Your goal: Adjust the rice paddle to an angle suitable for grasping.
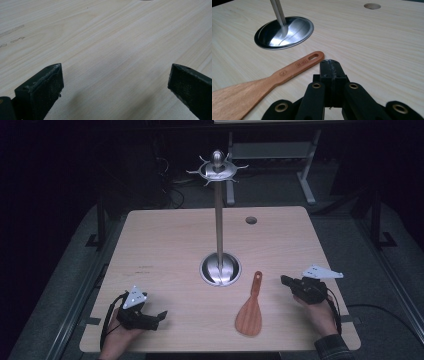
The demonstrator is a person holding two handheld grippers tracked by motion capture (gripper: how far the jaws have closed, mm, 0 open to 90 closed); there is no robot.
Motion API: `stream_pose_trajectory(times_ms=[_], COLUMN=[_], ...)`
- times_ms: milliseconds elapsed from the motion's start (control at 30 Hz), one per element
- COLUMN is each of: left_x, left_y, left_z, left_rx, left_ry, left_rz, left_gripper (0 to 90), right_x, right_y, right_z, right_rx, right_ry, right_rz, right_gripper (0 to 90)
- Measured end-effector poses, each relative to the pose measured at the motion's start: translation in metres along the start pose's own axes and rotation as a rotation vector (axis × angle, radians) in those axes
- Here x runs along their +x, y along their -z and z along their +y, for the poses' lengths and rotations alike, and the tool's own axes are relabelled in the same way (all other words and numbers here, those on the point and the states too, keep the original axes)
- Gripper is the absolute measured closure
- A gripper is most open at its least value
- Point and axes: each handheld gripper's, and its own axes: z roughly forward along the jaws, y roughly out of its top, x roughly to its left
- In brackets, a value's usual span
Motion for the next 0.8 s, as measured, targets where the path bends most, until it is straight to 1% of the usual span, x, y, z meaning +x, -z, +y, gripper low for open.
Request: stream_pose_trajectory(times_ms=[67, 100, 233, 300, 433, 467, 533, 633, 667, 800], left_x=[0.0, 0.001, 0.0, -0.001, -0.001, 0.0, 0.001, 0.0, 0.0, 0.0], left_y=[0.0, 0.001, 0.0, 0.0, 0.0, 0.0, 0.0, 0.001, 0.001, 0.001], left_z=[0.0, 0.0, 0.0, 0.0, 0.0, 0.0, 0.0, 0.0, 0.0, 0.0], left_rx=[0.001, 0.008, 0.005, 0.001, 0.004, 0.007, 0.006, 0.006, 0.007, 0.003], left_ry=[0.0, -0.008, -0.005, 0.011, 0.01, 0.005, -0.001, 0.002, 0.001, 0.001], left_rz=[-0.001, 0.0, -0.001, -0.004, -0.003, -0.003, -0.002, -0.002, -0.002, -0.002], left_gripper=[0.0, 0.0, 0.0, 0.0, 0.0, 0.0, 0.0, 0.0, 0.0, 0.0], right_x=[-0.001, -0.001, -0.003, -0.005, -0.007, -0.009, -0.01, -0.012, -0.012, -0.008], right_y=[-0.001, -0.002, -0.007, -0.011, -0.018, -0.022, -0.024, -0.033, -0.033, -0.039], right_z=[0.001, 0.002, 0.005, 0.007, 0.009, 0.009, 0.009, 0.007, 0.007, 0.006], right_rx=[-0.001, 0.0, -0.014, -0.026, -0.051, -0.062, -0.068, -0.06, -0.06, -0.028], right_ry=[-0.003, -0.001, 0.003, -0.003, -0.015, -0.019, -0.027, -0.033, -0.033, -0.02], right_rz=[0.005, 0.004, -0.006, -0.007, -0.002, 0.0, 0.004, 0.007, 0.007, 0.02], right_gripper=[89.5, 89.5, 89.5, 89.5, 89.4, 89.4, 89.4, 89.4, 89.4, 89.4])
